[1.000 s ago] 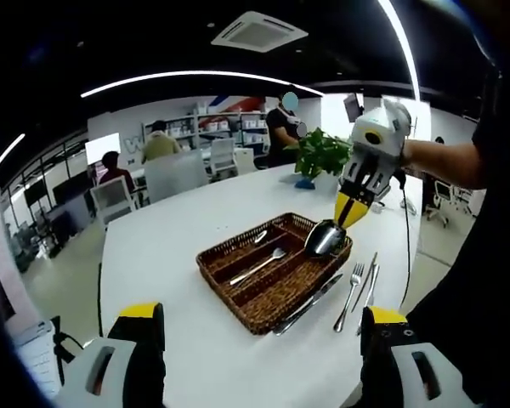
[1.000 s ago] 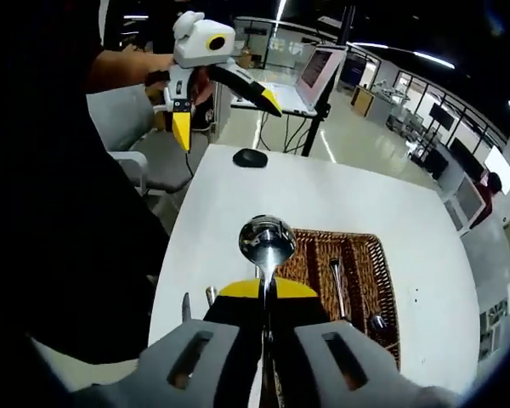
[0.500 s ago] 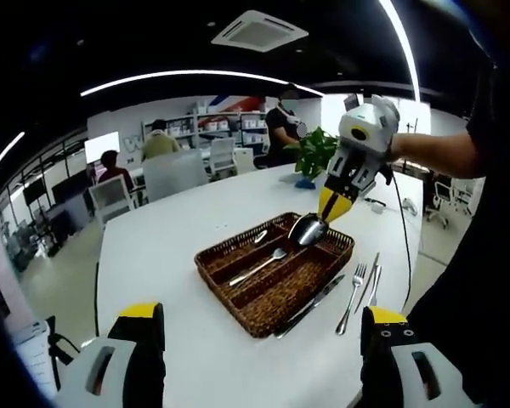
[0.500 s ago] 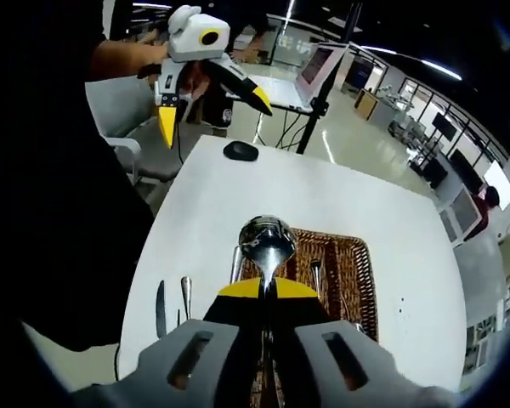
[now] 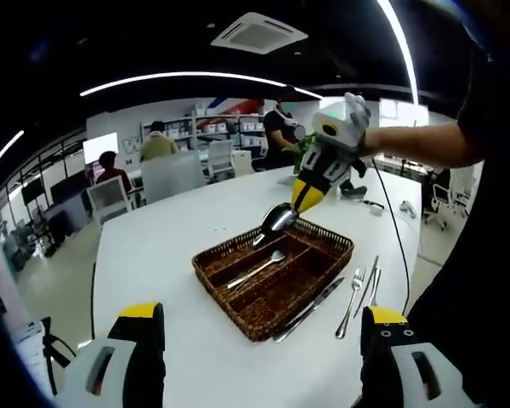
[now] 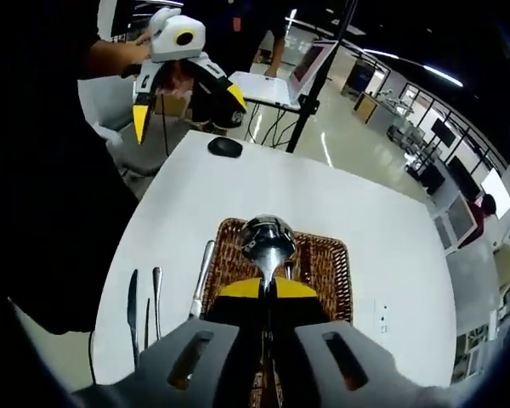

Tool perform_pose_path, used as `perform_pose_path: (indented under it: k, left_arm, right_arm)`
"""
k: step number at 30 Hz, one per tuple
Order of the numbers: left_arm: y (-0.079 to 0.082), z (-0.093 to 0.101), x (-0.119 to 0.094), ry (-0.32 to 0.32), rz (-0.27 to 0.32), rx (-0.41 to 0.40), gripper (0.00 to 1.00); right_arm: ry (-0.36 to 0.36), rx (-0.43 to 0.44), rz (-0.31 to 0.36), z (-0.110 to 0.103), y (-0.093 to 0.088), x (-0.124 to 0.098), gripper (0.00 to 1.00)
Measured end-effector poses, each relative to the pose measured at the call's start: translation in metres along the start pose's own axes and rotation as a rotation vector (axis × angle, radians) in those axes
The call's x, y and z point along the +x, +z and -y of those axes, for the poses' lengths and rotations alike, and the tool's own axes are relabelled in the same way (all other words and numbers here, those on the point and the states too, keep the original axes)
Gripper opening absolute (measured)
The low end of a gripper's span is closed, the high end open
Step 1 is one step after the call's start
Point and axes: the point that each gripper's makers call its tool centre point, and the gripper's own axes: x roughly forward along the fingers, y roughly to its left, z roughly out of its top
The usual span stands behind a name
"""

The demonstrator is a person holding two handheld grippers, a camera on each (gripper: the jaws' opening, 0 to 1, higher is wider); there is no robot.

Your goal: Arrange the knives, forks, and spoons in their matching storage slots by inserting each utensil handle-first until every utensil is classified and aligned in the correct compartment

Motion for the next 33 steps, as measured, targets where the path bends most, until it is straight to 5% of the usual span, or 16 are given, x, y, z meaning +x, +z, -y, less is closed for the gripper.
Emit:
perform_pose_path:
  k: [14,33]
  left_arm:
    - [-0.001,0.002,-0.008,0.015,0.026,-0.026,1.0]
    - [-0.023,0.011,-0.025,0.054,-0.023,-0.05,1.0]
  right_arm:
    - [-0.013,-0.012,0.002,0.036,-0.01,0.011,0.0]
    - [-0.004,-0.02,0.001,0.075,-0.017,0.043,0.0]
